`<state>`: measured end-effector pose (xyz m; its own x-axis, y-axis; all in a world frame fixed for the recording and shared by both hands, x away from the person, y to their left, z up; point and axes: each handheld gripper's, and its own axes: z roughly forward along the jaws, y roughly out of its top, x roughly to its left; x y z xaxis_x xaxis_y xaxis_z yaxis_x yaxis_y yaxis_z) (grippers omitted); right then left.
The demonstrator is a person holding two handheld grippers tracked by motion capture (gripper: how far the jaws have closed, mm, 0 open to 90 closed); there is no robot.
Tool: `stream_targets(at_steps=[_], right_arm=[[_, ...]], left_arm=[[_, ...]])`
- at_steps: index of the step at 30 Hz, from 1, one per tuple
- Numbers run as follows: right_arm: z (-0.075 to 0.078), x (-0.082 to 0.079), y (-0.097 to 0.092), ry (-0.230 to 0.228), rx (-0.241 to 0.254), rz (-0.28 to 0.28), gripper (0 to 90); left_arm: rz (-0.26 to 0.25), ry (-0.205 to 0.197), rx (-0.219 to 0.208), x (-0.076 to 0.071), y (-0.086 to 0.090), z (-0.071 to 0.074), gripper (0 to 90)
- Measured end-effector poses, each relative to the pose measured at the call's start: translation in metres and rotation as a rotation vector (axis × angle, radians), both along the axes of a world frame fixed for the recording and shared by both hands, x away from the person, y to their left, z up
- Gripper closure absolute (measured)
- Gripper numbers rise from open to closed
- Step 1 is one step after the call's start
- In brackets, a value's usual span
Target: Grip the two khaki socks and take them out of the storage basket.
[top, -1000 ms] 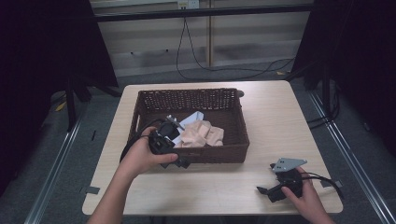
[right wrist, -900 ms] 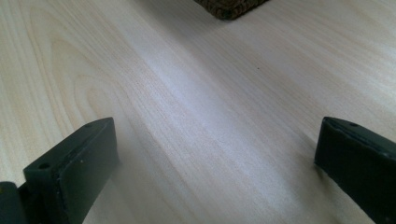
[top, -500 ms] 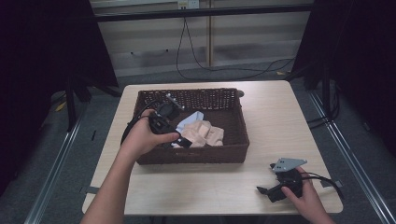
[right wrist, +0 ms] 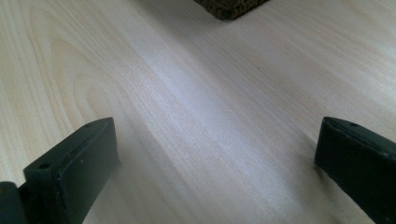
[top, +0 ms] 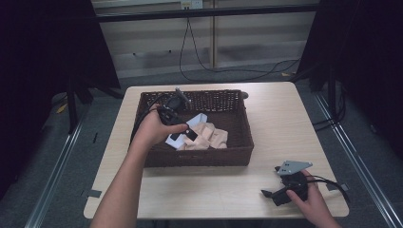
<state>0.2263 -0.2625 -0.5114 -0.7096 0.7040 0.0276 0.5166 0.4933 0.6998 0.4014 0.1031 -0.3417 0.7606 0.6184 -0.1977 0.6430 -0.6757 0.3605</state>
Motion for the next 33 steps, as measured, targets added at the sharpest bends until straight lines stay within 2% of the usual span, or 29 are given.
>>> stream_targets(at_steps=[1, 4, 6, 8, 10, 12, 13, 15, 17, 18, 20, 21, 27, 32, 33], right_arm=[[0.0, 0.0, 0.0, 0.0, 0.0, 0.0, 0.0], [0.0, 0.0, 0.0, 0.0, 0.0, 0.0, 0.0], [0.0, 0.0, 0.0, -0.001, 0.0, 0.001, 0.0], [0.0, 0.0, 0.0, 0.0, 0.0, 0.0, 0.0], [0.0, 0.0, 0.0, 0.0, 0.0, 0.0, 0.0], [0.0, 0.0, 0.0, 0.001, 0.001, -0.001, 0.0], [0.0, 0.0, 0.0, -0.001, 0.0, 0.001, 0.0], [0.0, 0.0, 0.0, 0.001, 0.001, 0.0, 0.0], [0.0, 0.0, 0.0, 0.0, 0.0, 0.0, 0.0], [0.0, 0.0, 0.0, 0.0, 0.0, 0.0, 0.0], [0.0, 0.0, 0.0, 0.0, 0.0, 0.0, 0.0], [0.0, 0.0, 0.0, -0.001, 0.0, 0.001, 0.0], [0.0, 0.0, 0.0, 0.004, 0.0, -0.002, 0.0], [0.0, 0.0, 0.0, 0.004, 0.001, -0.002, 0.0], [0.0, 0.0, 0.0, 0.004, 0.001, -0.003, 0.0]], left_arm=[[0.022, 0.009, 0.01, 0.003, -0.001, -0.004, 5.2], [0.034, 0.008, 0.019, 0.007, -0.002, -0.009, 6.7], [0.056, 0.012, 0.031, 0.013, -0.003, -0.017, 8.0], [0.056, 0.012, 0.028, 0.014, -0.003, -0.019, 9.2], [0.07, 0.028, 0.025, 0.02, -0.002, -0.03, 10.1], [0.07, 0.034, 0.026, 0.021, -0.002, -0.032, 11.2], [0.082, 0.048, 0.024, 0.023, -0.002, -0.04, 11.7], [0.085, 0.062, 0.023, 0.025, -0.003, -0.048, 12.9], [0.092, 0.066, 0.02, 0.025, -0.003, -0.051, 13.9], [0.104, 0.075, 0.039, 0.027, -0.003, -0.057, 16.2], [0.105, 0.08, 0.044, 0.027, -0.002, -0.061, 17.1], [0.117, 0.098, 0.057, 0.028, -0.001, -0.065, 17.6], [0.11, 0.109, 0.043, 0.029, 0.001, -0.074, 23.2], [0.101, 0.127, 0.064, 0.028, 0.002, -0.08, 36.0], [0.09, 0.128, 0.076, 0.027, 0.001, -0.082, 36.0]])
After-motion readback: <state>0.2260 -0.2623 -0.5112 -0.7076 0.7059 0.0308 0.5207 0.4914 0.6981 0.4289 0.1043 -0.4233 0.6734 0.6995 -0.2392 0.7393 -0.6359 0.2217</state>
